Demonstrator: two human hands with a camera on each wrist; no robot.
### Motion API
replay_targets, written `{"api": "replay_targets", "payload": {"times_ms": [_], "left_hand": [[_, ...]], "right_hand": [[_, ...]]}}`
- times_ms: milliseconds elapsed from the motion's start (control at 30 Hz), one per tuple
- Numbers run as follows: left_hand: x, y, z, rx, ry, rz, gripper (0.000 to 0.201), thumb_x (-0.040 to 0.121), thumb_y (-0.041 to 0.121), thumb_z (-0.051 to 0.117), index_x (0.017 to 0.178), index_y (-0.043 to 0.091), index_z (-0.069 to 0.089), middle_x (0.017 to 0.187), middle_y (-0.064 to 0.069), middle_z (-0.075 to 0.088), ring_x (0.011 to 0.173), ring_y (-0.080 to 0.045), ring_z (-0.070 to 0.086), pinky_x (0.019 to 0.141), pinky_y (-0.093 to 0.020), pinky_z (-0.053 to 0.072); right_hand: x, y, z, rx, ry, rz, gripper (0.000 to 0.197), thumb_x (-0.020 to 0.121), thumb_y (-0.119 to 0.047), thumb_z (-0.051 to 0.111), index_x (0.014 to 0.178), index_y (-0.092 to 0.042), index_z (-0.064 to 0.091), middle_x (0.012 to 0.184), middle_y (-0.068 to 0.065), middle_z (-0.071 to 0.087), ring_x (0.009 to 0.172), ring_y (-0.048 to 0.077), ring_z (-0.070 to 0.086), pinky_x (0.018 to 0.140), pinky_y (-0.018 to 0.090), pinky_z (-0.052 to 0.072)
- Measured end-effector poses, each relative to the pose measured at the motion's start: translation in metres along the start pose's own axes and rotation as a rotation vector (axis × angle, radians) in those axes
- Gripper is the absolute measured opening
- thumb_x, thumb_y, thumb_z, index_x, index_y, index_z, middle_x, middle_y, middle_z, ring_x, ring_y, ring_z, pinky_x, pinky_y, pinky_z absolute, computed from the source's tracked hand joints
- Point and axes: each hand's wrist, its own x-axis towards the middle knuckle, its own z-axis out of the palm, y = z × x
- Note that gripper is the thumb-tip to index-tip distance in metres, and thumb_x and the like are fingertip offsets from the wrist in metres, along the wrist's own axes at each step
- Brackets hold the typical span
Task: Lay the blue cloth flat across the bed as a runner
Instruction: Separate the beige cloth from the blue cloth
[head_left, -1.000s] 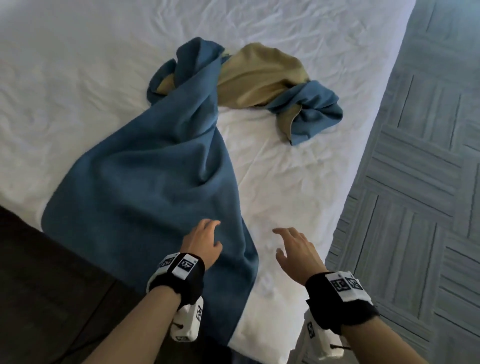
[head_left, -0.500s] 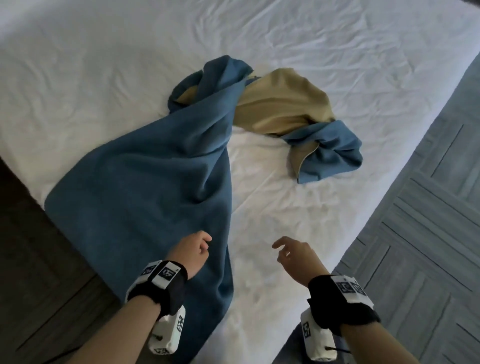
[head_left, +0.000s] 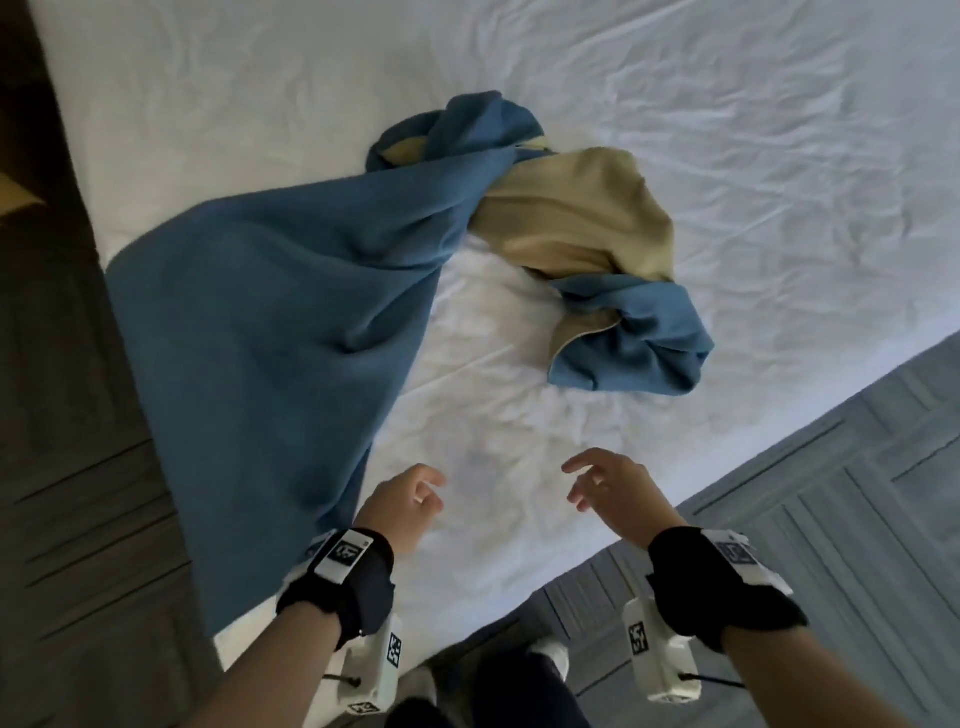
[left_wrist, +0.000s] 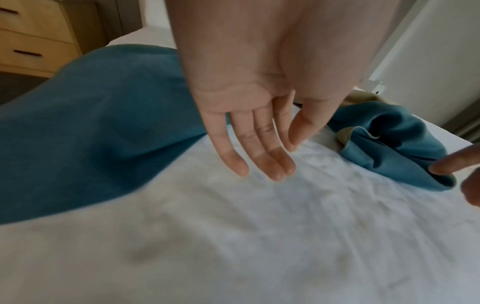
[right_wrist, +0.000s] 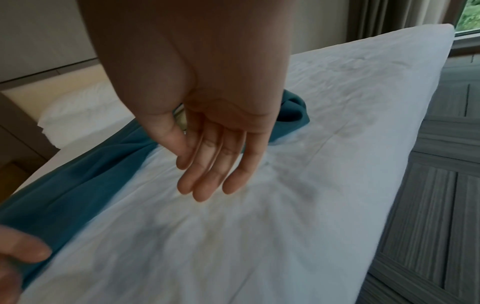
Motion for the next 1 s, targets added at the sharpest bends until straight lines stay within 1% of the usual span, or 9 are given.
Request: {"api": "replay_targets", "payload": {"times_ms": [133, 367, 433, 533, 700, 800, 867, 933, 1000], "left_hand": [[0.007, 0.008, 0.008, -0.061, 0.012, -0.014, 0.026, 0.087, 0.015, 0.045, 0.107, 0.024, 0.058, 0.099, 0.001, 0.069, 0.095, -0.019, 0.064, 0.087, -0.036, 0.051], [0.043, 0.028, -0.002, -0.106, 0.015, -0.081, 0.027, 0.086, 0.011, 0.045, 0.107, 0.023, 0.057, 0.102, -0.001, 0.068, 0.097, -0.021, 0.063, 0.088, -0.034, 0.05], [0.056, 0.039, -0.005, -0.139, 0.017, -0.079, 0.024, 0.086, 0.01, 0.045, 0.102, 0.025, 0.056, 0.097, 0.001, 0.069, 0.094, -0.021, 0.064, 0.085, -0.035, 0.051], [0.07, 0.056, -0.006, -0.169, 0.009, -0.076, 0.023, 0.088, 0.01, 0.044, 0.095, 0.029, 0.054, 0.087, 0.006, 0.069, 0.088, -0.019, 0.065, 0.08, -0.033, 0.052], [0.086, 0.085, 0.003, -0.244, 0.037, -0.114, 0.021, 0.09, 0.013, 0.044, 0.093, 0.031, 0.055, 0.079, 0.012, 0.066, 0.08, -0.015, 0.064, 0.076, -0.031, 0.051], [0.093, 0.109, 0.007, -0.311, 0.063, -0.131, 0.024, 0.088, 0.008, 0.045, 0.092, 0.029, 0.055, 0.079, 0.007, 0.067, 0.081, -0.022, 0.064, 0.079, -0.036, 0.052], [0.102, 0.126, 0.011, -0.345, 0.098, -0.153, 0.027, 0.086, 0.003, 0.046, 0.091, 0.028, 0.056, 0.08, 0.004, 0.067, 0.084, -0.026, 0.066, 0.081, -0.038, 0.052], [0.111, 0.147, 0.017, -0.369, 0.15, -0.176, 0.027, 0.085, 0.003, 0.047, 0.09, 0.028, 0.056, 0.084, -0.001, 0.068, 0.086, -0.028, 0.067, 0.081, -0.039, 0.053], [0.121, 0.17, 0.027, -0.417, 0.207, -0.197, 0.026, 0.084, 0.004, 0.049, 0.086, 0.029, 0.057, 0.086, -0.008, 0.07, 0.083, -0.029, 0.066, 0.08, -0.038, 0.052]], "right_hand": [[0.023, -0.013, -0.013, -0.06, -0.02, -0.025, 0.026, 0.088, -0.008, 0.044, 0.091, -0.025, 0.063, 0.074, 0.0, 0.073, 0.073, 0.015, 0.069, 0.071, 0.028, 0.053], [0.075, -0.054, -0.039, -0.079, -0.065, -0.138, 0.026, 0.084, -0.001, 0.045, 0.089, -0.022, 0.06, 0.068, -0.003, 0.067, 0.063, 0.015, 0.065, 0.069, 0.029, 0.052], [0.093, -0.06, -0.055, -0.064, -0.021, -0.134, 0.026, 0.084, 0.0, 0.045, 0.088, -0.021, 0.06, 0.07, 0.001, 0.068, 0.064, 0.017, 0.065, 0.068, 0.028, 0.051], [0.111, -0.065, -0.081, -0.008, 0.078, -0.136, 0.021, 0.086, -0.001, 0.048, 0.091, -0.014, 0.063, 0.079, 0.009, 0.069, 0.073, 0.024, 0.065, 0.073, 0.036, 0.052], [0.147, -0.072, -0.123, 0.102, 0.146, -0.183, 0.023, 0.085, -0.004, 0.051, 0.085, -0.025, 0.062, 0.07, 0.005, 0.068, 0.07, 0.024, 0.066, 0.074, 0.038, 0.054], [0.173, -0.07, -0.144, -0.014, 0.315, -0.314, 0.019, 0.083, -0.011, 0.06, 0.099, -0.021, 0.061, 0.089, 0.001, 0.062, 0.089, 0.025, 0.062, 0.078, 0.034, 0.051], [0.192, -0.066, -0.159, -0.217, 0.287, -0.377, 0.047, 0.076, -0.024, 0.071, 0.119, -0.02, 0.051, 0.114, 0.005, 0.051, 0.11, 0.028, 0.048, 0.09, 0.033, 0.042], [0.207, -0.059, -0.171, -0.409, 0.064, -0.345, 0.085, 0.069, -0.037, 0.077, 0.139, -0.023, 0.031, 0.139, 0.012, 0.033, 0.125, 0.034, 0.033, 0.102, 0.041, 0.035], [0.215, -0.049, -0.174, -0.643, -0.092, -0.319, 0.104, 0.068, -0.042, 0.076, 0.148, -0.029, 0.012, 0.15, 0.012, 0.017, 0.131, 0.038, 0.026, 0.106, 0.045, 0.034]]}}
